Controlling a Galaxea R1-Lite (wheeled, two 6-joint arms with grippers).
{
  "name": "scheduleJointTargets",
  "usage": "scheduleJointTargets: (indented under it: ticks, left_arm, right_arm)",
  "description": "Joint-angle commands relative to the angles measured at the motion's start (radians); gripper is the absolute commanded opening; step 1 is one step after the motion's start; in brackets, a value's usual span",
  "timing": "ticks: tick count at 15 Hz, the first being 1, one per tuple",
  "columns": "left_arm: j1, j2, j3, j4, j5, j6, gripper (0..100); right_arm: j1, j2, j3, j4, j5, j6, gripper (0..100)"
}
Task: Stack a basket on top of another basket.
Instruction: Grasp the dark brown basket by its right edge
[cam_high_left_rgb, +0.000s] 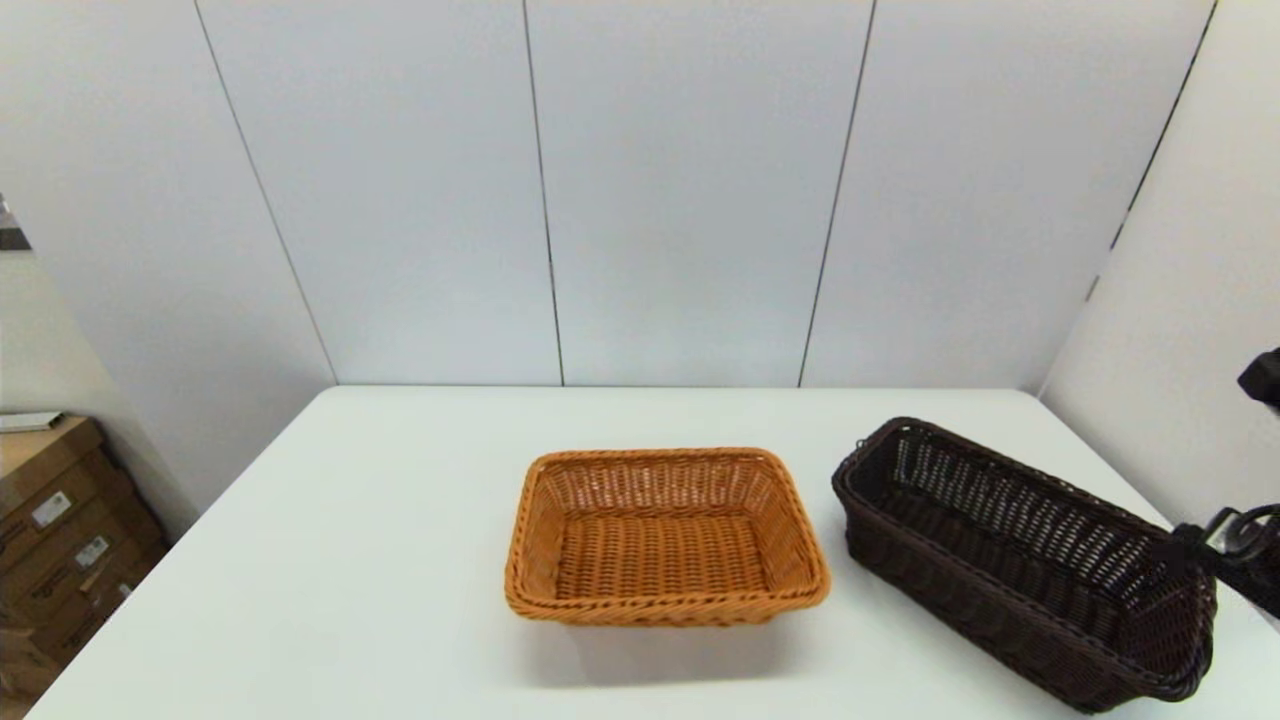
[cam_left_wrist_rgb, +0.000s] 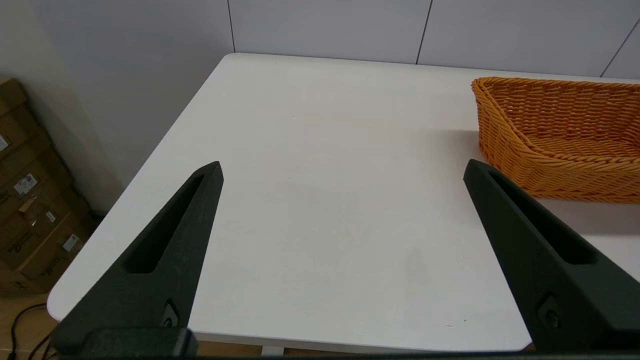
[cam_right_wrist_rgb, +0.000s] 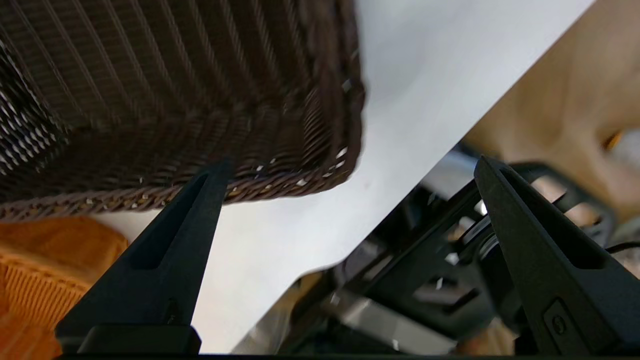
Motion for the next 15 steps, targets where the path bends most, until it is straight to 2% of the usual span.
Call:
scheduleJointTargets:
  ticks: [1,7,9,12,15]
  left_arm:
    - [0.0,0.0,0.0,0.001,0.001,-0.001,100]
    - [0.0,0.0,0.0,0.001,0.001,-0.001,100]
    - [0.0,0.0,0.0,0.001,0.001,-0.001,100]
    - [0.0,0.0,0.0,0.001,0.001,-0.001,100]
    - [0.0,0.0,0.0,0.001,0.001,-0.001,100]
  right_arm:
    - [-0.027,0.096,0.034,-0.077,0.097,0.001,100]
    - [-0.113,0.242,0.066,-0.241,0.106,-0.01,100]
    - [-0.118,0.263,0.06,-0.249,0.115,-0.055,100]
    - [-0.119,0.303,0.049,-0.271,0.186,-0.139,100]
    - [-0.124,0.317,0.049,-0.277,0.222,-0.193,100]
